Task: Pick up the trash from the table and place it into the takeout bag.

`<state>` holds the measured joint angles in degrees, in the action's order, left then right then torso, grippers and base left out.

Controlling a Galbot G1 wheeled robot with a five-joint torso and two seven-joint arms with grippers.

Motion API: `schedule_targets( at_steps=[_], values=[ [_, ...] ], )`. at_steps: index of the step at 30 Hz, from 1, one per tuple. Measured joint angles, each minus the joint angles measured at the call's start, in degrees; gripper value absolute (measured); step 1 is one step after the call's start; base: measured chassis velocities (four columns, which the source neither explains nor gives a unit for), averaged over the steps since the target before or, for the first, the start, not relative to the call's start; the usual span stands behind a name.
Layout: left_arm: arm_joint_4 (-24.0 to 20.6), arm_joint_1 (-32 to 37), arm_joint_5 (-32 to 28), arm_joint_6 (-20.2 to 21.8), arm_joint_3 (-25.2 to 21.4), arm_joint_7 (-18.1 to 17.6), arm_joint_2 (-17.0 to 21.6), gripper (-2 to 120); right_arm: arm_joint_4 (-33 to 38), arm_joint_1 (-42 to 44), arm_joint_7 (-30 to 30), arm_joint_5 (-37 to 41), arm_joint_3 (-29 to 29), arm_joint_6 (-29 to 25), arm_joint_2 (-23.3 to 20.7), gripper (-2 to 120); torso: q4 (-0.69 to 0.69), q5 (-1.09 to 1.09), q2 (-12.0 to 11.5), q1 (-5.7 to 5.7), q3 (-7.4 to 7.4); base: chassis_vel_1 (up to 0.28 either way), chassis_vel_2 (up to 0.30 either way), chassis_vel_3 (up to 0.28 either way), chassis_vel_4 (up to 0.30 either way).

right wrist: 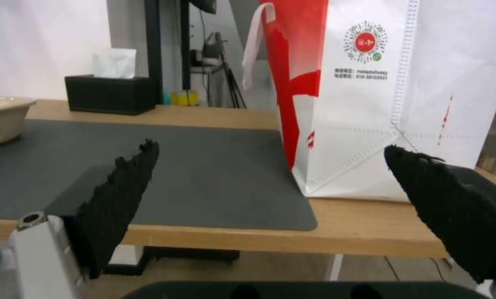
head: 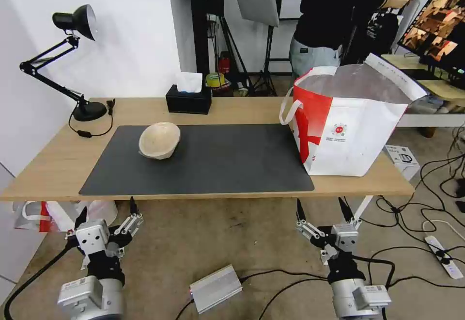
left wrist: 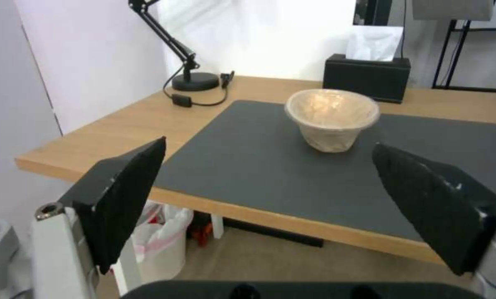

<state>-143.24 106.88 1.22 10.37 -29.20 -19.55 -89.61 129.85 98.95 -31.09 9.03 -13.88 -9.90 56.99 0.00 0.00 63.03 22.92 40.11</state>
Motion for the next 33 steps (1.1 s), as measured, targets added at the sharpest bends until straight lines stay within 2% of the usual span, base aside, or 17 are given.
schedule_targets(
  at_steps=[13,22,28,33],
  values=[
    [0.0,0.03,0.0,-0.01,0.06,0.0,-0.03,100,0.06,0.02,-0.02,0.0,-0.05,0.01,-0.04,100,0.0,0.0,0.0,0.0,0.0,0.0,0.0,0.0,0.0],
    [0.0,-0.7,-1.46,-0.02,-0.74,-1.58,1.12,100,0.1,0.02,-0.02,0.0,-0.07,0.01,-0.04,100,0.0,0.0,0.0,0.0,0.0,0.0,0.0,0.0,0.0],
    [0.0,-1.9,-5.92,0.35,-2.68,-2.61,3.51,100,0.13,0.0,-0.02,0.0,-0.08,0.01,-0.04,100,0.0,0.0,0.0,0.0,0.0,0.0,0.0,0.0,0.0],
    [0.0,-2.51,-9.61,0.43,-2.87,-3.45,4.05,100,0.13,0.0,-0.01,0.0,-0.08,0.0,-0.05,100,0.0,0.0,0.0,0.0,0.0,0.0,0.0,0.0,0.0]
  ],
)
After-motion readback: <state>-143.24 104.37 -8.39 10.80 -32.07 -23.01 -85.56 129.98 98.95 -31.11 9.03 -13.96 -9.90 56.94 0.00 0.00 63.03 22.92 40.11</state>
